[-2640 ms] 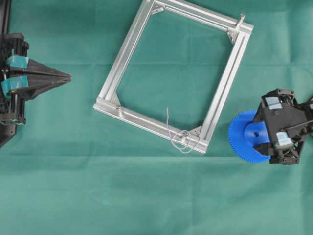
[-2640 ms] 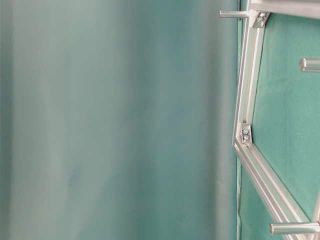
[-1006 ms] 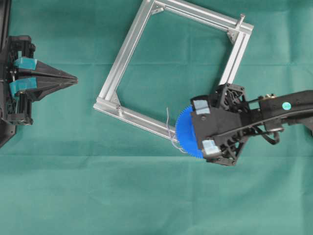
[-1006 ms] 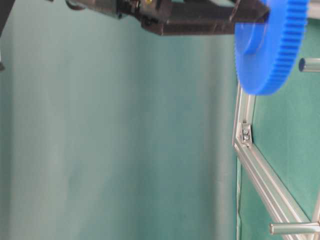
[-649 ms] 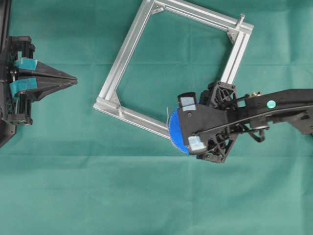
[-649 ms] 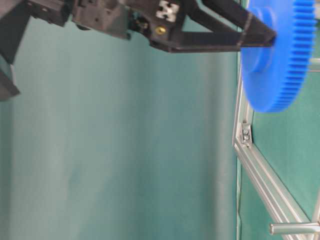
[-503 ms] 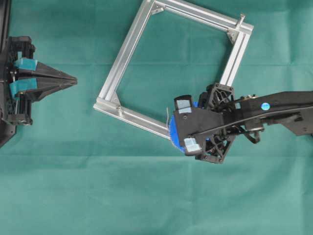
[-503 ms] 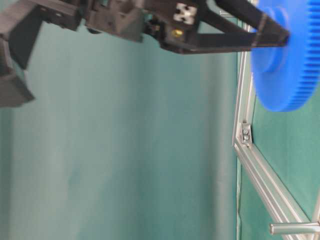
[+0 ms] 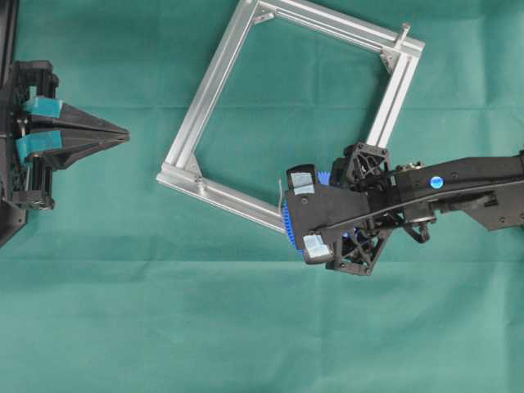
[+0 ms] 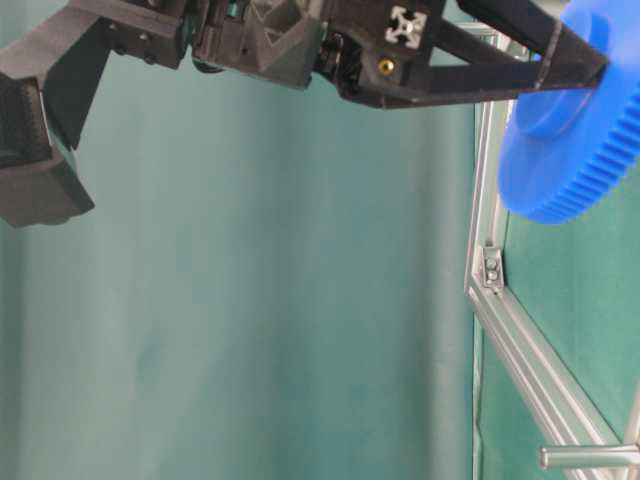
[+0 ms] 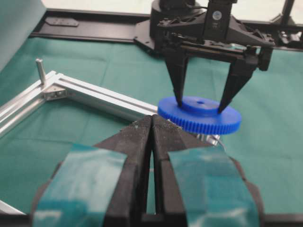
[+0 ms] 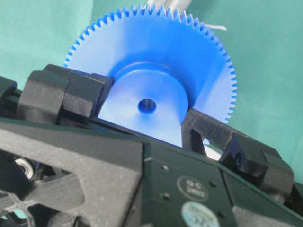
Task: Find the location of the shaft and insert the gear.
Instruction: 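Carry the blue gear left toward the frame's lower-right shaft, then align the gear's center hole over the shaft with the right gripper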
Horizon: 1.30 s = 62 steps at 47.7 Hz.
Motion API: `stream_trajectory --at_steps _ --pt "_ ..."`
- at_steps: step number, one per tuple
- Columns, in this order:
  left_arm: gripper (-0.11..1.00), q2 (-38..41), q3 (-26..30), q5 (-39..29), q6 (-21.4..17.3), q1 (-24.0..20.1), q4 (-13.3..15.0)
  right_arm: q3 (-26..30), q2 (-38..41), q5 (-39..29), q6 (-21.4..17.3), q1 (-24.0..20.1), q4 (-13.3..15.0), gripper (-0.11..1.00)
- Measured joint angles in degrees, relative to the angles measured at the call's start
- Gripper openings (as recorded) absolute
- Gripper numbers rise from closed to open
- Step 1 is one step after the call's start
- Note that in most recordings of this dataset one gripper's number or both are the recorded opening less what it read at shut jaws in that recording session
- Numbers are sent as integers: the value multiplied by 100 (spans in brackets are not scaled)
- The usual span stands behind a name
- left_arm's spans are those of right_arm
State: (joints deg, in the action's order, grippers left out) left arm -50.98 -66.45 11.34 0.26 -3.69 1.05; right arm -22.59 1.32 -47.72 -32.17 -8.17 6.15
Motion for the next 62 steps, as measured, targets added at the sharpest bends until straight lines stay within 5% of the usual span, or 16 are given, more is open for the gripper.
stream_trajectory --at_steps 37,62 --pt "0 0 0 0 -44 0 9 536 352 114 88 -360 -53 68" --pt "0 0 9 0 -35 9 0 563 378 185 158 -123 633 68"
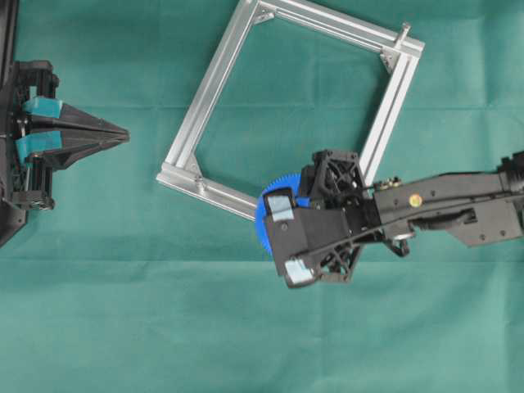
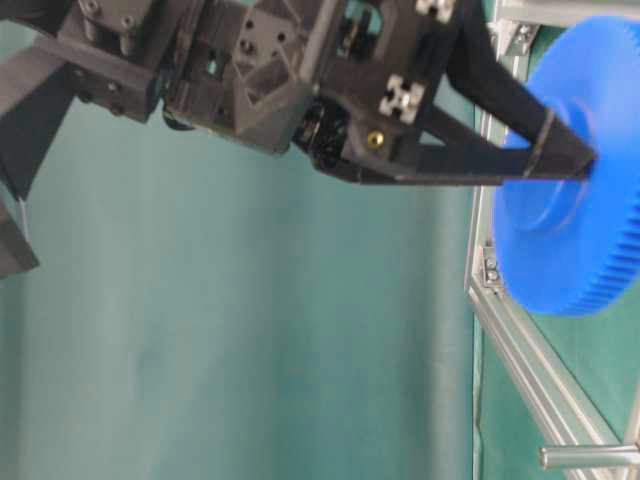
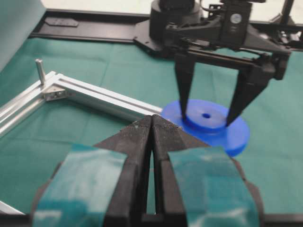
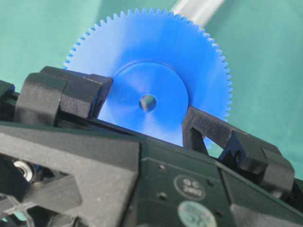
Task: Find the location of the shaft and insert the gear.
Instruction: 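Align the gear's center hole over the shaft with the right gripper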
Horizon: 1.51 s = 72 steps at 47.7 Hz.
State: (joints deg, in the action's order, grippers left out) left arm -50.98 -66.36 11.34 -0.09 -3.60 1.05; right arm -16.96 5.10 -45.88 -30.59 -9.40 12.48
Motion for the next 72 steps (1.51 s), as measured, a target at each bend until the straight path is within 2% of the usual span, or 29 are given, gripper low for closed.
stream_trajectory --at_steps 20,41,54,72 --pt "0 0 0 -26 18 0 9 -466 -264 53 -97 185 62 68" --pt "0 0 9 -26 26 0 9 -1195 -738 413 -624 202 70 68" --pt "0 -9 9 -26 35 -9 0 -1134 -686 914 -642 -79 53 69" --pt "0 0 9 -26 35 0 9 -773 -422 967 -598 -220 53 68"
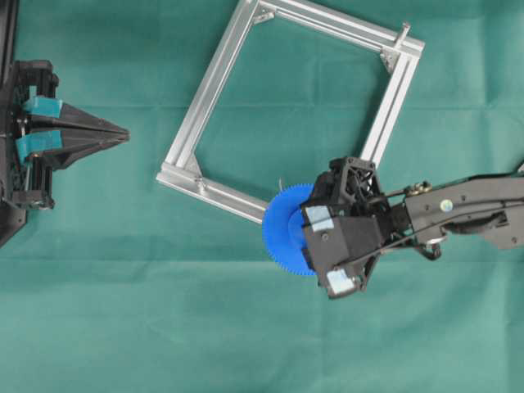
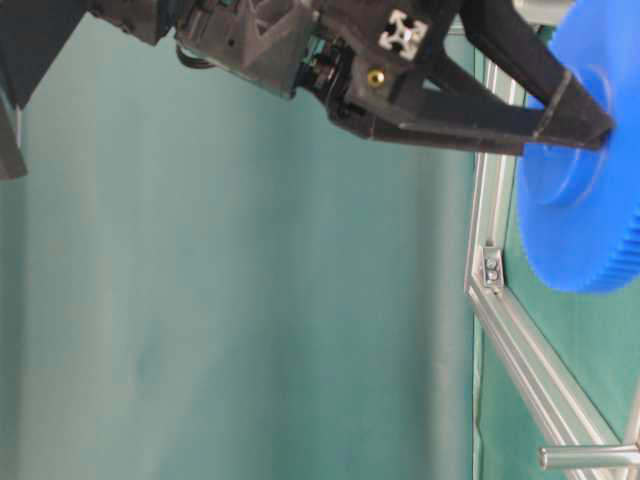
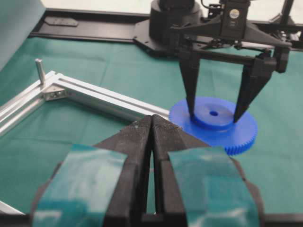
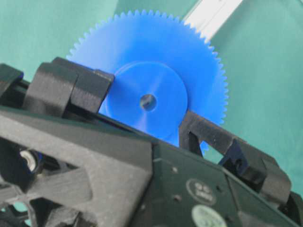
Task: Find the location of the shaft and insert the gear.
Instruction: 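Align the gear's center hole over the shaft with the right gripper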
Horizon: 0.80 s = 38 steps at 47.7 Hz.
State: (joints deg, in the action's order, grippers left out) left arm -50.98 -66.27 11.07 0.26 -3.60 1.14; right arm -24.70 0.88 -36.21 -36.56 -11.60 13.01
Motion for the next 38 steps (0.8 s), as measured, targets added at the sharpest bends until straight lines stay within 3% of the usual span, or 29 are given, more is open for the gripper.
stream_trajectory --at_steps 24,38 --pt "0 -9 0 0 0 0 0 -18 9 -193 26 44 220 68" --pt "0 -9 0 9 53 -9 0 -352 -185 -123 -26 88 237 68"
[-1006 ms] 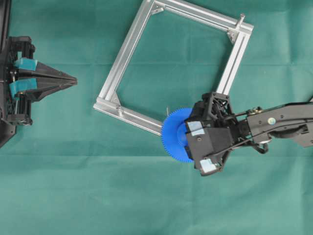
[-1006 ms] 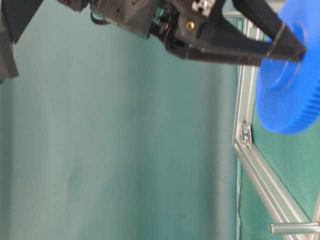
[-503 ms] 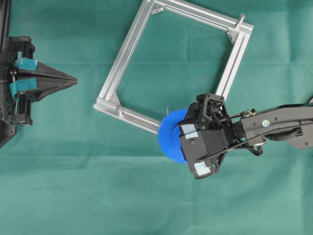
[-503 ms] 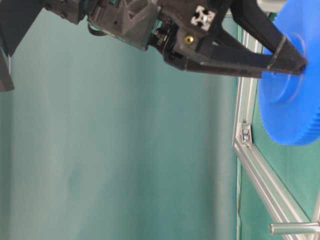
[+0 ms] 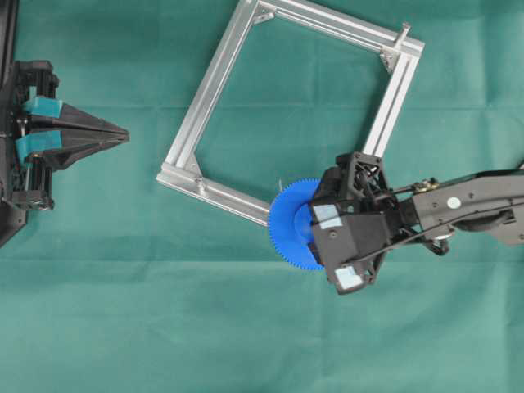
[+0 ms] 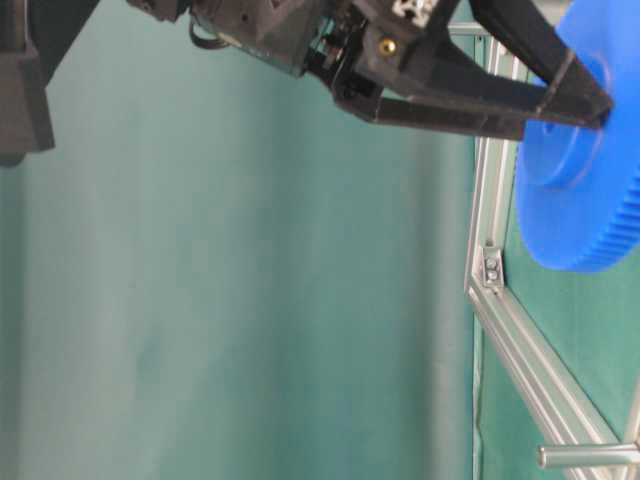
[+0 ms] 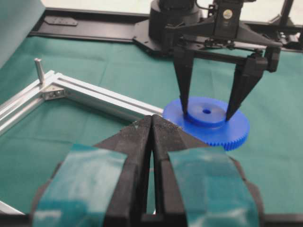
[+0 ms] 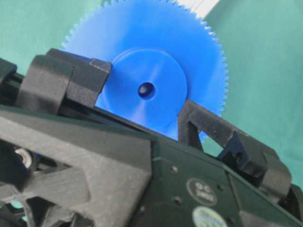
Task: Find the location of the shaft and insert the gear.
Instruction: 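Align the gear's center hole over the shaft with the right gripper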
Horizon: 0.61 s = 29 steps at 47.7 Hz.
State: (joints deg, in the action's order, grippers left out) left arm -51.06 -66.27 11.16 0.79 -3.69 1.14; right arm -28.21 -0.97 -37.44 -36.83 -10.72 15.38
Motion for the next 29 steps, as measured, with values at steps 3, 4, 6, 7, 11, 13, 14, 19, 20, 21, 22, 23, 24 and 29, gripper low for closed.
stream_trajectory --at_steps 3,4,6,7,11,13,14,19,20,21,22,23,24,29 --pt "0 0 0 -9 0 9 0 -88 -62 18 -9 18 0 68" --pt "0 9 0 -9 0 0 0 -114 -79 26 -9 26 0 69" --pt "0 9 0 -9 0 0 0 -158 -114 44 -18 35 0 68" --pt "0 0 0 -9 0 9 -9 -176 -132 62 -9 44 0 68" --pt "0 9 0 -9 0 9 0 -220 -158 97 -18 70 -9 68" --pt "0 0 0 0 0 9 0 -229 -167 114 -18 70 -9 68" --pt "0 9 0 -9 0 9 0 -229 -167 123 -9 70 0 68" --pt "0 9 0 -9 0 9 0 -229 -167 149 -18 79 0 68" --pt "0 9 0 0 0 9 0 -229 -167 149 -18 79 0 68" --pt "0 9 0 -9 0 9 0 -229 -167 158 -18 79 -9 68" --pt "0 9 0 -9 0 9 0 -229 -167 167 -18 79 0 68" --pt "0 9 0 -9 0 9 0 -229 -167 185 -18 79 0 68" --pt "0 9 0 -9 0 9 -9 -229 -167 202 -18 79 0 68" --pt "0 9 0 0 0 9 -9 -229 -167 264 -18 97 -9 68"
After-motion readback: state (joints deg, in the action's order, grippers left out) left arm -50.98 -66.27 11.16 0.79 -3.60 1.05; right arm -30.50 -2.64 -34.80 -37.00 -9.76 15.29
